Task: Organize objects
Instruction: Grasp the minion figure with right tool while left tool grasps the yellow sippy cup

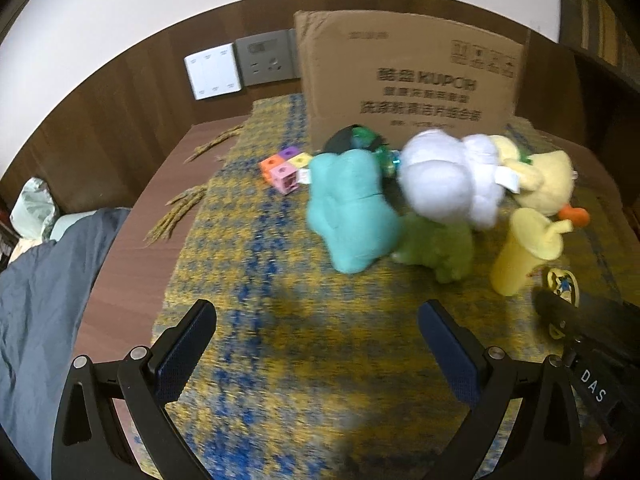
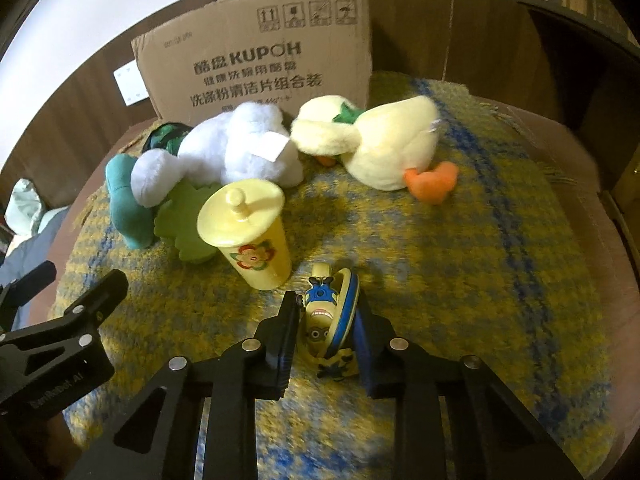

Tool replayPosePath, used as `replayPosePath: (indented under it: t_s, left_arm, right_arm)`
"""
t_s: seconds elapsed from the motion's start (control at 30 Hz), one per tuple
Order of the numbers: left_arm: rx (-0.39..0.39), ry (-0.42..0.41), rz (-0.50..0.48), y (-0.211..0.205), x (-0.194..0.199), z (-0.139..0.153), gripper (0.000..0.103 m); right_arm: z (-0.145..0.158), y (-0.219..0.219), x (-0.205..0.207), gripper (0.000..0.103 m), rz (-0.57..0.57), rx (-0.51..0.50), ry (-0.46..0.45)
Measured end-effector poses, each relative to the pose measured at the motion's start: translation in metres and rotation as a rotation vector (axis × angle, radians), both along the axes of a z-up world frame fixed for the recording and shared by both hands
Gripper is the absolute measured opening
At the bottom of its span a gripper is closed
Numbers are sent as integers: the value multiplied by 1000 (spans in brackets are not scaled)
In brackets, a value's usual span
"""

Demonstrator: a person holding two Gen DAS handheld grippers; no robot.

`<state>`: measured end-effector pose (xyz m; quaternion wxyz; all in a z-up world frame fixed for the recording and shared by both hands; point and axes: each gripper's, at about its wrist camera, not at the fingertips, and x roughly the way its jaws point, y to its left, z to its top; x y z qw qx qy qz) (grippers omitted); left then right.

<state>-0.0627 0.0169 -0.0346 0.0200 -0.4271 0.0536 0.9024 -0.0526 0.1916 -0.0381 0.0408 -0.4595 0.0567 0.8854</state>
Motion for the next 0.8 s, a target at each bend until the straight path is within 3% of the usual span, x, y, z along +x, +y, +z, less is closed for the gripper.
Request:
replayPosePath:
  t_s: [0.57,0.8]
  left_arm:
    - [-1,10,-160,90,2,9,103]
    - [-34,-5,-174,118,-4,2,100]
  right_arm:
    - [9,69,27,27,-121,15,22]
    - [2,93,28,27,-148,-5,13]
